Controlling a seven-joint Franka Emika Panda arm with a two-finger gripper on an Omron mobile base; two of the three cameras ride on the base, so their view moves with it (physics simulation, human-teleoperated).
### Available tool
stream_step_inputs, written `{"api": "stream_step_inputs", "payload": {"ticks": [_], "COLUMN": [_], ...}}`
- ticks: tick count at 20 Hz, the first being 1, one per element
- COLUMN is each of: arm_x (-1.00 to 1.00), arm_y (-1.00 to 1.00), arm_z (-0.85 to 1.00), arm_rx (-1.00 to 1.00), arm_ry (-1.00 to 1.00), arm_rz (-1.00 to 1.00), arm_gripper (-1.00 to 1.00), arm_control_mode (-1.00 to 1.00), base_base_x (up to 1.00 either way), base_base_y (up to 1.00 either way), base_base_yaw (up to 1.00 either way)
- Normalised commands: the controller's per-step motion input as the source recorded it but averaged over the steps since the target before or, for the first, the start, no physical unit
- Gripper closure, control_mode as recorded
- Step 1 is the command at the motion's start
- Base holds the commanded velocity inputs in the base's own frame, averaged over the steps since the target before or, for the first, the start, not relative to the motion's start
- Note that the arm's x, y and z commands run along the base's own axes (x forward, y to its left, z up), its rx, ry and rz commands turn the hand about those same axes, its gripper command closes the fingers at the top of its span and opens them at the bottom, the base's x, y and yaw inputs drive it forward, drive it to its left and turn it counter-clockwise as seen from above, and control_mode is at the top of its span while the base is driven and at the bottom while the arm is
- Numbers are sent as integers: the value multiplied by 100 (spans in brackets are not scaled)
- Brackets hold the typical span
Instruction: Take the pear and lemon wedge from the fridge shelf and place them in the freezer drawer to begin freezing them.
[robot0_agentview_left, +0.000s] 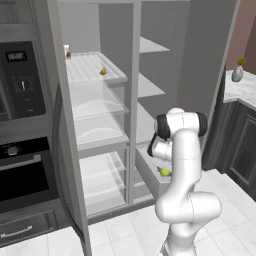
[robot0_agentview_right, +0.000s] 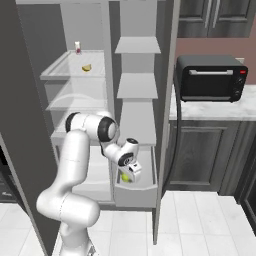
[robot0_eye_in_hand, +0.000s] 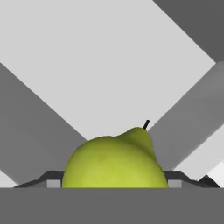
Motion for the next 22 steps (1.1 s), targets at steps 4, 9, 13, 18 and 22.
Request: {"api": "stream_step_inputs", "payload": {"ticks": [4,9,13,18,22], "arm_x": [0,-5,-45,-75,-100], "arm_y": [0,0,1,2,12], "arm_z": [-46,-52,-50,-50,-46], "arm_rx": [0,0,0,0,0], "arm_ry": [3,2,0,1,0], "arm_rz": [0,0,0,0,0], "arm_gripper": [100,100,100,-100,-100], "arm_control_mode": [-100,-100,-100,-100,-100], "base_base_x": [0,0,0,0,0], "base_base_y": [0,0,0,0,0], "base_base_yaw": [0,0,0,0,0]}}
